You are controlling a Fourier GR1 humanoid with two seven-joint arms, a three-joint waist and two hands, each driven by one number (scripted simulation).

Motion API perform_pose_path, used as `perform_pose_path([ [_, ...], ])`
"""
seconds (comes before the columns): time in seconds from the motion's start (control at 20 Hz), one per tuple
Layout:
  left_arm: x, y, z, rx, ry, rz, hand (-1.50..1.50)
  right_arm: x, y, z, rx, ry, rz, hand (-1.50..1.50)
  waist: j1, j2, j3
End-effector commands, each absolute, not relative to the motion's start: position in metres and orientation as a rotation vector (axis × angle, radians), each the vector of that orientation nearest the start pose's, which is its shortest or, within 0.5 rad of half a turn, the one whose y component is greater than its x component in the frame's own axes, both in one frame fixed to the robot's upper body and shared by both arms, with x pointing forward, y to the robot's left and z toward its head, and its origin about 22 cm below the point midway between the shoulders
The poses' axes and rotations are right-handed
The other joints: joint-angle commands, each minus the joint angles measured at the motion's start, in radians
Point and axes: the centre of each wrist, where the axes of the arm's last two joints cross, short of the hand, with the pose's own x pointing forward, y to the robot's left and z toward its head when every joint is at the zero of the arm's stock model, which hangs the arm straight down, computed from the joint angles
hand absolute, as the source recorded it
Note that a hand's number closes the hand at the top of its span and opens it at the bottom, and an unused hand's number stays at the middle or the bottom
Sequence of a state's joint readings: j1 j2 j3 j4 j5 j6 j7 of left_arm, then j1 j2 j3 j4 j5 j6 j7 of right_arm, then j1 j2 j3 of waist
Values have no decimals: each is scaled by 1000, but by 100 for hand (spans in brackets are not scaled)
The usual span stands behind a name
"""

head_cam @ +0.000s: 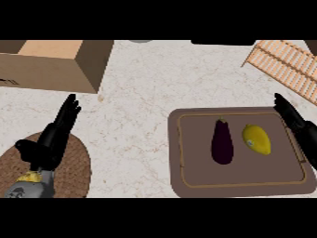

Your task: Pick the lemon from the tray and place it in the tiered shelf

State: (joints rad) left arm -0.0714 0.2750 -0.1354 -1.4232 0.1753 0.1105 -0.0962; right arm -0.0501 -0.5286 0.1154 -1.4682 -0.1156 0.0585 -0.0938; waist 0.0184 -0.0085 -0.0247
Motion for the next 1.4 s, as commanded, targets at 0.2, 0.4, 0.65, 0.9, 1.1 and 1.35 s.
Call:
perform_pose_path([
  [0.2,286,273,44,113,-1610,-92,0,316,-354,94,148,-1921,273,150,30,17,32],
  [0.4,298,259,51,52,-1569,-80,0,319,-385,57,182,-1691,-8,-150,20,29,32],
  [0.65,308,260,65,59,-1563,-66,0,329,-412,65,543,-1792,49,-150,8,20,29],
  [0.9,301,266,82,64,-1532,-67,0,328,-450,102,548,-1737,348,-150,4,12,27],
  [1.1,302,270,73,76,-1529,-59,0,325,-461,151,421,-1543,681,-150,-6,12,25],
  [1.35,302,277,74,94,-1532,-61,0,330,-413,243,-41,-1537,1107,-150,3,5,24],
])
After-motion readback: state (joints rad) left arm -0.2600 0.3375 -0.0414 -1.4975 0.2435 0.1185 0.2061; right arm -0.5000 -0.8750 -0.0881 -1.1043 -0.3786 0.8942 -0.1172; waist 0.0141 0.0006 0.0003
